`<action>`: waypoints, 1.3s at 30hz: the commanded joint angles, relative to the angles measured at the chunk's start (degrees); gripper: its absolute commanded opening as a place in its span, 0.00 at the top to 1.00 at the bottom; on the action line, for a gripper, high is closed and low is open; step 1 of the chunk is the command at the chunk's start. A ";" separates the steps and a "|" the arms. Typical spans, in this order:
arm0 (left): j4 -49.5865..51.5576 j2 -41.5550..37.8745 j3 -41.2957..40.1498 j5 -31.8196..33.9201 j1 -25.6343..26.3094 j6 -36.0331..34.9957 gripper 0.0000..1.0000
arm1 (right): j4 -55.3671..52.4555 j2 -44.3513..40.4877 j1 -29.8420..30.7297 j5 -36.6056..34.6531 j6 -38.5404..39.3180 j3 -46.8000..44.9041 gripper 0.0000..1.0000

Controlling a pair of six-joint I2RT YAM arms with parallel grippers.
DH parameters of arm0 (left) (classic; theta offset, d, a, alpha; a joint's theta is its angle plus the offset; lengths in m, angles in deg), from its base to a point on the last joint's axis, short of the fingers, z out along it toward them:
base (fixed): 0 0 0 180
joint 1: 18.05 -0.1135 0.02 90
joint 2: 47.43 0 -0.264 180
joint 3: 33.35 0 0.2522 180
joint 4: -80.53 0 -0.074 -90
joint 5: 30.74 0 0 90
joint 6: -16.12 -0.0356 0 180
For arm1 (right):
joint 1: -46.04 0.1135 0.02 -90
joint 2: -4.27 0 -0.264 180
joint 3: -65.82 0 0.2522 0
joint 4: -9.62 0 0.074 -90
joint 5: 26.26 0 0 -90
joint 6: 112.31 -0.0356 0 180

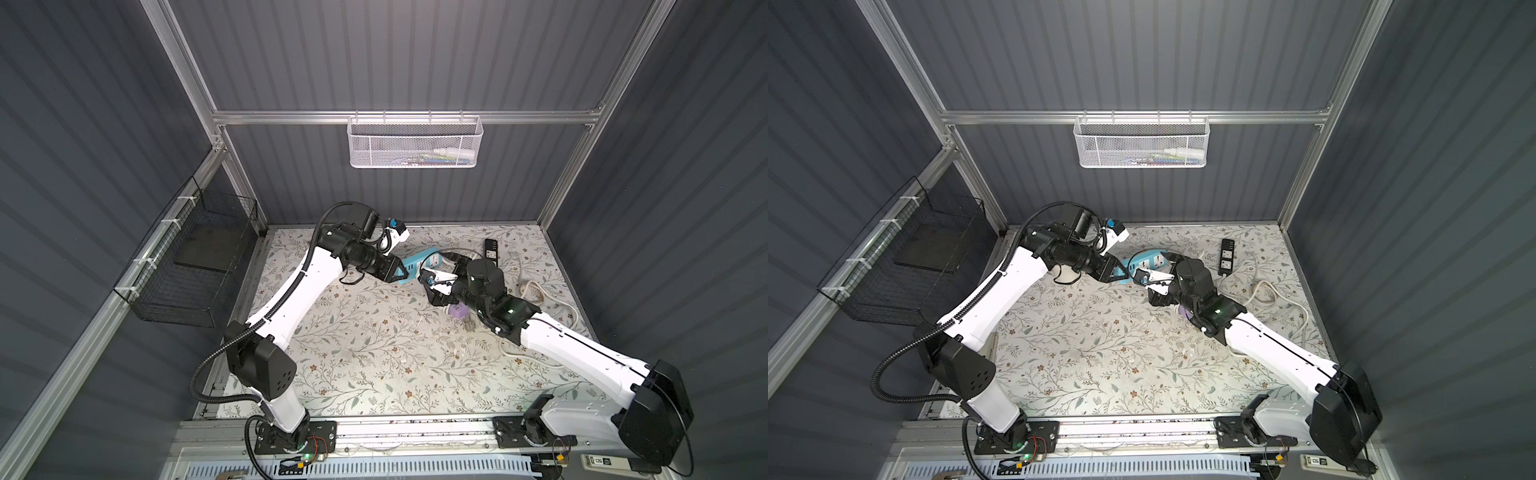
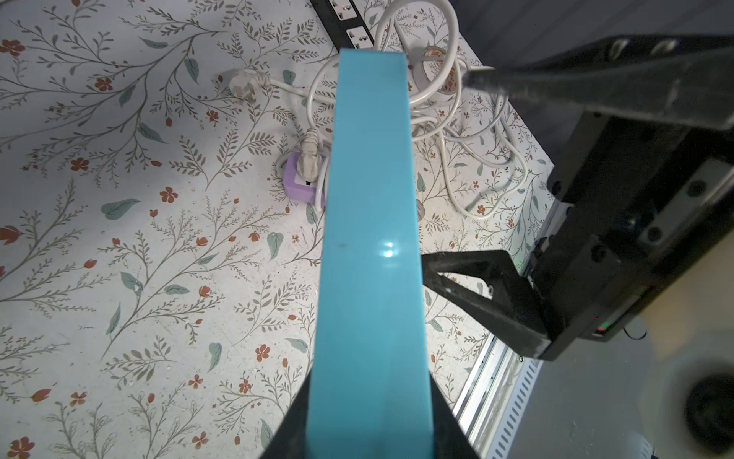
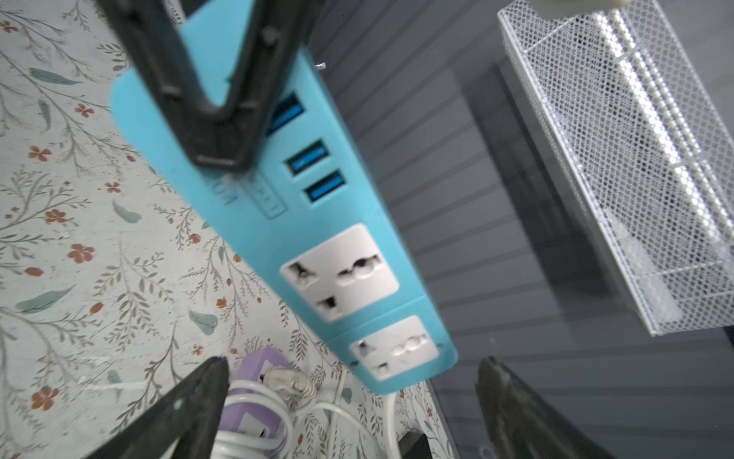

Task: Unwrap the cord wrapped around the power strip
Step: Place the power strip at the center of the board.

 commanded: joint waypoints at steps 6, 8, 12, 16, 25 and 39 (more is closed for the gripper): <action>-0.21 -1.54 0.18 -4.29 -0.04 -0.40 1.00 | 4.23 5.44 -0.60 1.94 1.89 3.55 0.04; -0.21 -1.54 0.42 -4.46 0.00 -0.36 1.00 | 4.82 5.76 -0.62 1.77 1.06 3.35 0.07; -0.30 -1.55 0.46 -4.59 -0.01 -0.23 1.00 | 5.69 5.34 -0.78 2.29 -0.50 3.06 0.17; -0.85 -1.72 -0.16 -4.53 0.00 -0.21 1.00 | 6.00 4.84 -1.23 1.91 -2.27 3.10 0.44; -2.64 -0.67 -0.18 -5.71 -0.05 0.74 1.00 | 8.20 4.31 -1.87 0.55 -5.52 2.03 1.00; -16.85 -5.03 -2.07 -1.02 -3.32 7.34 0.00 | 1.96 1.76 -2.49 -0.39 -14.66 0.51 1.00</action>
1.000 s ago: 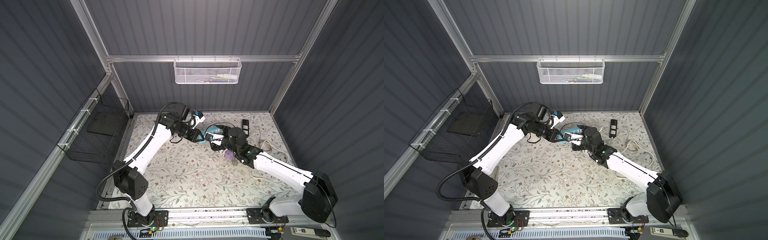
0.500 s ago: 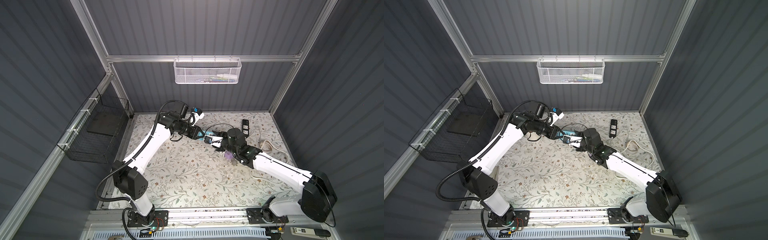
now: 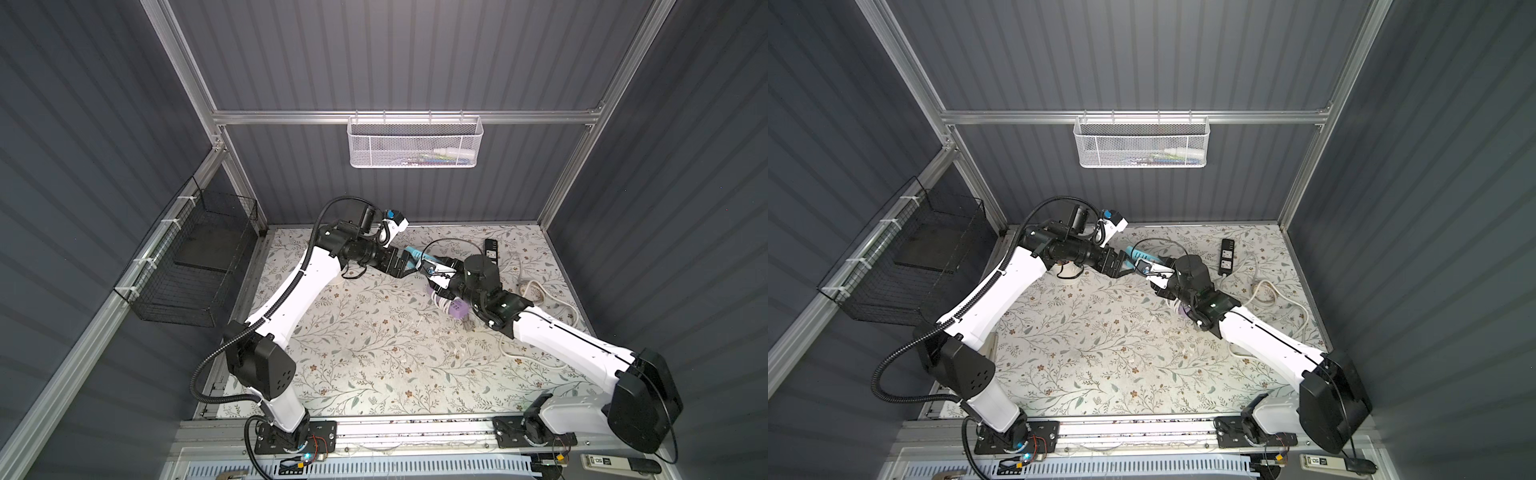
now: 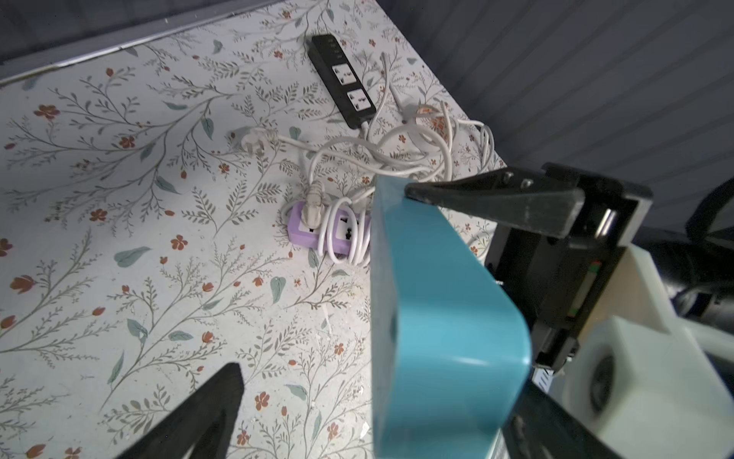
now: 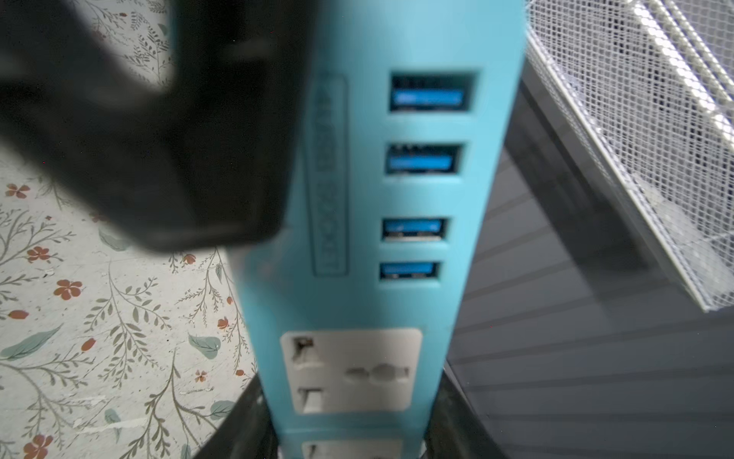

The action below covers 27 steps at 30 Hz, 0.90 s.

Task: Unwrap the cord wrapped around the power strip
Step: Place the power strip at the center of the board.

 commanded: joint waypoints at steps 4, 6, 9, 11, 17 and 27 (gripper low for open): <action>-16.01 -9.45 -6.22 4.88 -4.25 7.19 0.00 | -6.09 0.53 -3.51 -2.12 -13.75 1.86 1.00; -17.82 -10.98 -7.42 7.84 -4.27 6.68 0.00 | -8.76 0.96 -6.82 0.17 -19.01 2.66 1.00; -20.32 -12.83 -9.56 9.70 -4.30 6.59 0.00 | -11.79 2.21 -13.35 4.66 -27.14 3.99 1.00; -21.34 -13.40 -10.51 11.13 -4.34 6.43 0.00 | -15.13 4.94 -17.62 6.52 -32.90 7.00 1.00; -22.98 -12.70 -12.80 11.86 -4.30 6.79 0.00 | -29.32 18.01 -22.57 6.34 -39.01 21.61 1.00; -23.66 -13.69 -15.14 13.31 -4.27 5.60 0.00 | -39.26 34.40 -27.08 5.58 -46.33 36.09 1.00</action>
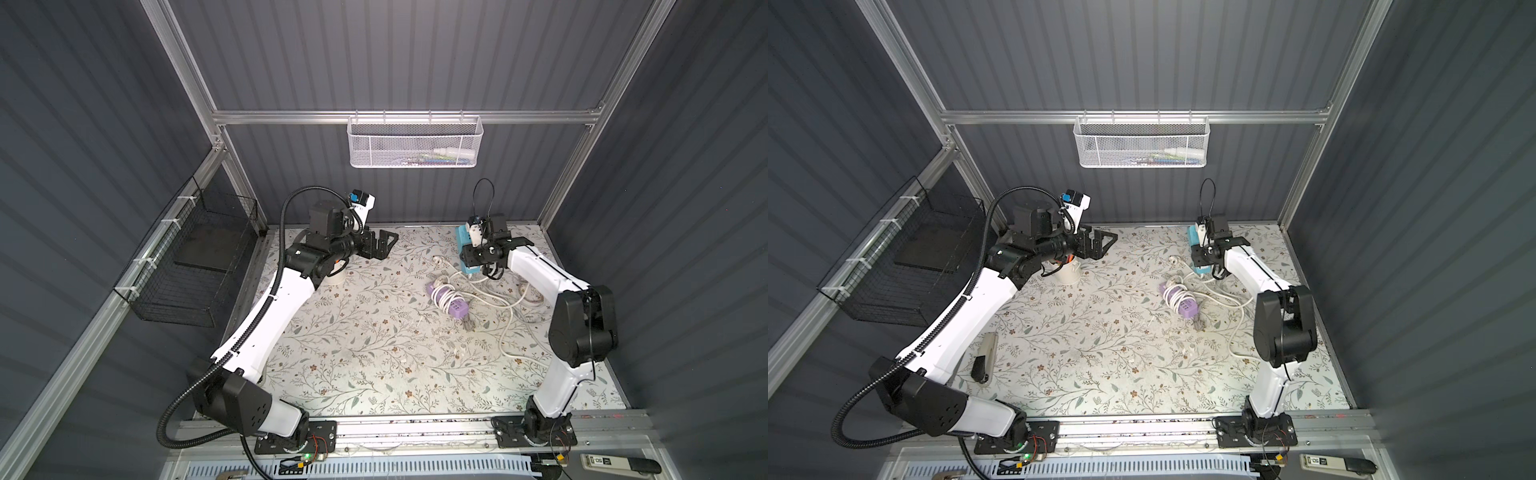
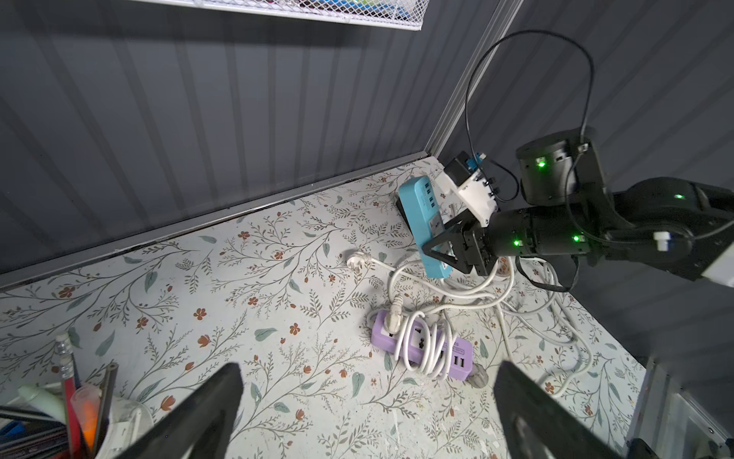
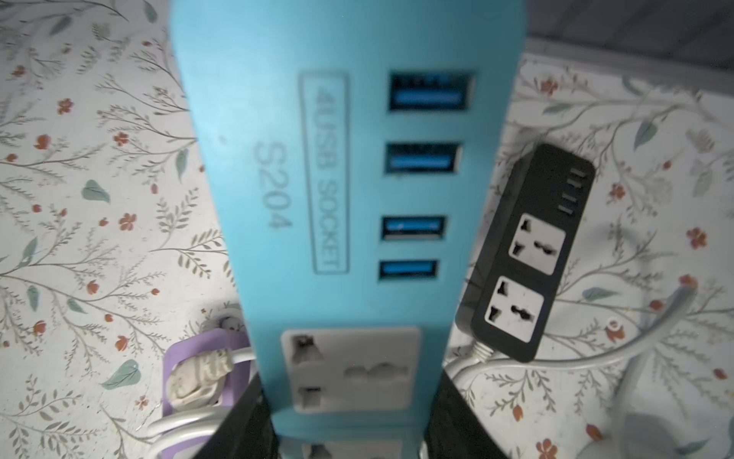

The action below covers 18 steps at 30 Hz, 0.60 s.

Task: Unwrap the cord wrapped around the power strip
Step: Place the power strip at the center of the board.

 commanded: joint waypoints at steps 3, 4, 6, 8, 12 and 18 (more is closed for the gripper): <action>-1.57 -1.05 -1.89 1.12 0.14 -0.63 0.00 | -5.98 5.96 -2.28 -1.32 -5.39 6.61 1.00; -1.65 -1.00 -1.90 0.99 0.12 -0.63 0.00 | -6.55 7.40 -2.60 -1.41 -5.66 7.97 1.00; -1.77 -0.82 -1.94 0.73 0.14 -0.63 0.00 | -8.21 9.91 -3.22 -1.36 -6.29 10.78 1.00; -1.59 -0.64 -1.89 0.78 0.14 -0.63 0.00 | -9.82 12.47 -3.77 -2.05 -6.43 13.37 1.00; -1.75 -1.16 -2.42 1.13 0.14 -0.84 0.00 | -10.68 15.43 -5.51 -2.56 -6.86 15.18 1.00; -2.20 -0.05 -2.26 -0.16 0.12 -0.45 0.00 | -13.07 19.81 -8.25 -2.31 -7.20 19.21 1.00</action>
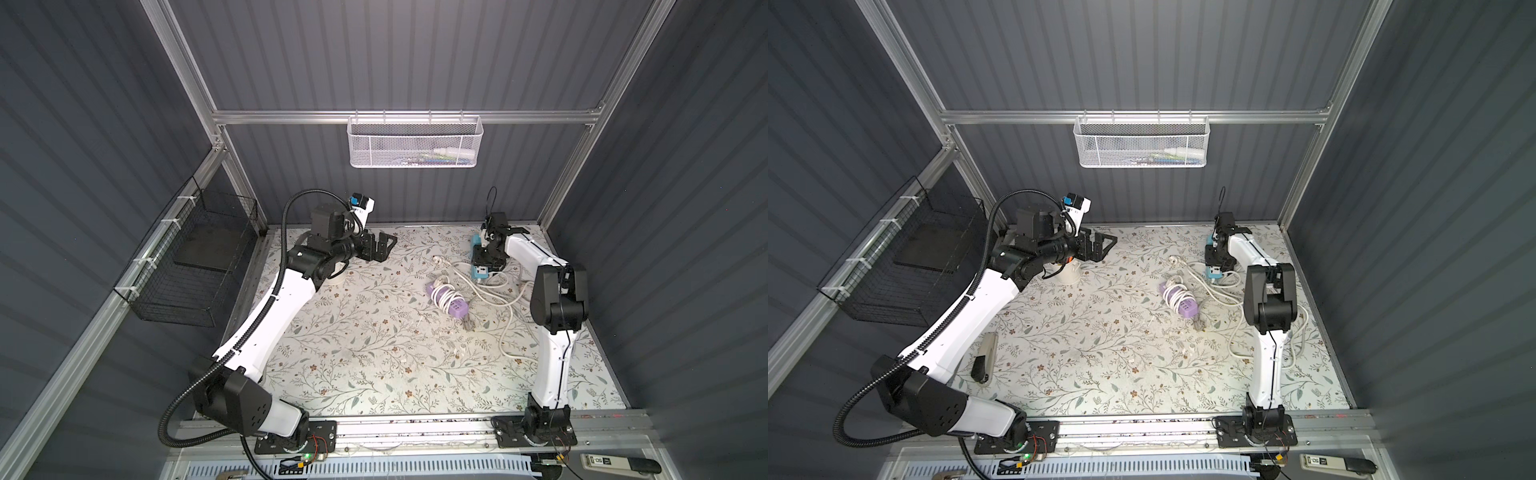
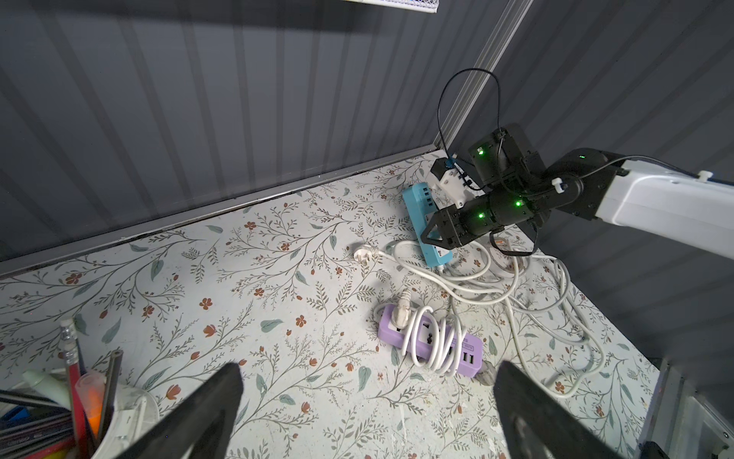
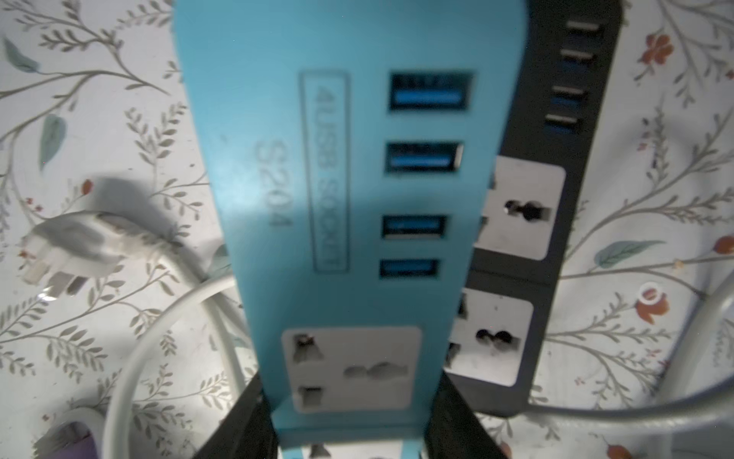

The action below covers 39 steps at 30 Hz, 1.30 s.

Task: Unwrap the cord wrapped around the power strip
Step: Place the power strip at the center of the board.

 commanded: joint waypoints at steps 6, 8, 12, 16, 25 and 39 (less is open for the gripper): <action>-2.20 0.41 -0.56 -2.38 0.18 0.09 0.00 | -4.92 6.15 -1.48 -2.63 -0.02 8.01 1.00; -2.20 0.51 -0.50 -2.38 0.23 0.08 0.00 | -5.16 7.10 -1.52 -3.20 0.25 9.18 0.92; -2.51 0.56 -0.84 -2.38 0.57 0.27 0.00 | -6.19 8.17 -1.53 -3.43 0.40 10.61 0.70; -2.14 1.16 -0.52 -2.38 0.93 0.27 0.00 | -4.24 5.94 -1.57 -3.05 0.12 7.71 0.52; -1.90 1.71 -0.48 -4.01 1.19 0.65 0.00 | -0.65 0.07 -1.34 -0.97 0.06 2.57 0.14; -2.25 2.22 -2.50 -2.36 3.27 5.18 0.00 | 11.02 -23.45 0.97 8.52 0.28 -13.71 0.01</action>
